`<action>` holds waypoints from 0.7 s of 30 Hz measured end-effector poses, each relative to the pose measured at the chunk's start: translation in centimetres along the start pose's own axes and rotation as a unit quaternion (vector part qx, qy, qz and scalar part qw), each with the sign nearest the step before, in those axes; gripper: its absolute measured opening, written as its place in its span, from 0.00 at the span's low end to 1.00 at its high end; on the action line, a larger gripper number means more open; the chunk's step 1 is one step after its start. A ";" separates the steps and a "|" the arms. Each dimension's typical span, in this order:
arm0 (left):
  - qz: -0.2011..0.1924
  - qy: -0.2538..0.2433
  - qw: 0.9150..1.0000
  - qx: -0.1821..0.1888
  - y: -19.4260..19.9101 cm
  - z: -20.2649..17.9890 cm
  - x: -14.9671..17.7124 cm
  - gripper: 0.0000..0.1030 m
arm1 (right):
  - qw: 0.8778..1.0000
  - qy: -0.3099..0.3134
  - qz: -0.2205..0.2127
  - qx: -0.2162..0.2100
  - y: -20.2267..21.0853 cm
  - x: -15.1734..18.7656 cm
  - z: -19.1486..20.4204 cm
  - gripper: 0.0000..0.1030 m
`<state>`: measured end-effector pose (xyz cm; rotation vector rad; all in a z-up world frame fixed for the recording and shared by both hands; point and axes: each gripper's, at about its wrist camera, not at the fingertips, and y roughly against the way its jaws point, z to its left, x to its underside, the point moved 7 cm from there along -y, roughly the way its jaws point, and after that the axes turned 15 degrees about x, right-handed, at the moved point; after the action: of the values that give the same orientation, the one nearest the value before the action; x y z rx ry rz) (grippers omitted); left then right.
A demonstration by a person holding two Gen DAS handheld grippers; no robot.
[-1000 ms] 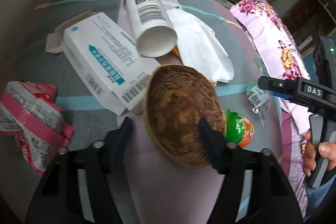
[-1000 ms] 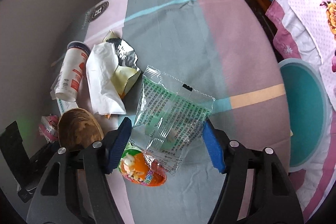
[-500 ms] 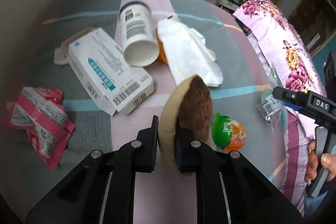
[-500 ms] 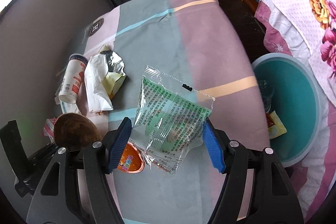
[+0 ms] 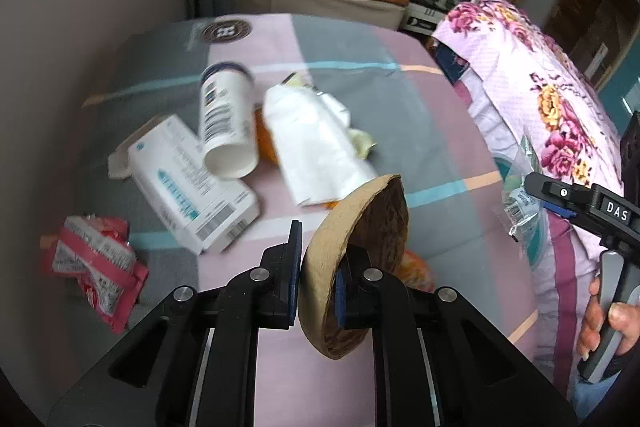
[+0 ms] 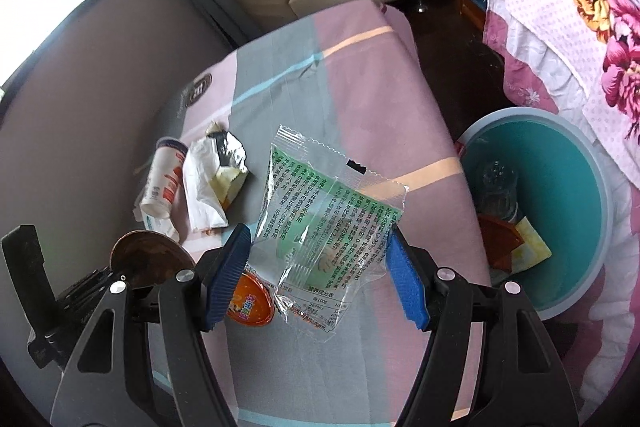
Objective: Collect trash
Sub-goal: 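Grasp the clear plastic bag with the right tool, then drop the coconut shell into the bin while the right tool drops the plastic bag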
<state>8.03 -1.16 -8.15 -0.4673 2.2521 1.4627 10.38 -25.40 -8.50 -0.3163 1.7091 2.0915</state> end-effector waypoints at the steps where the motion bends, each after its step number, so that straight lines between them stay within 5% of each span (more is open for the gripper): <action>1: 0.001 -0.006 1.000 0.001 -0.1 -0.7 -0.3 0.14 | 1.000 -0.007 -0.004 -0.003 0.3 -0.2 -0.5 0.63; 10: 0.017 -0.073 0.997 0.030 -2.8 -8.3 -2.4 0.14 | 0.998 -0.056 -0.035 -0.004 2.6 -0.9 -5.7 0.63; 21: 0.083 -0.148 0.982 0.083 -10.4 -19.5 -2.3 0.14 | 0.988 -0.134 -0.066 0.036 5.0 -0.5 -15.7 0.63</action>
<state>12.02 -22.99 -8.01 -0.0093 2.1867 1.3075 7.23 -41.53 -7.35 -0.1152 1.5560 1.8763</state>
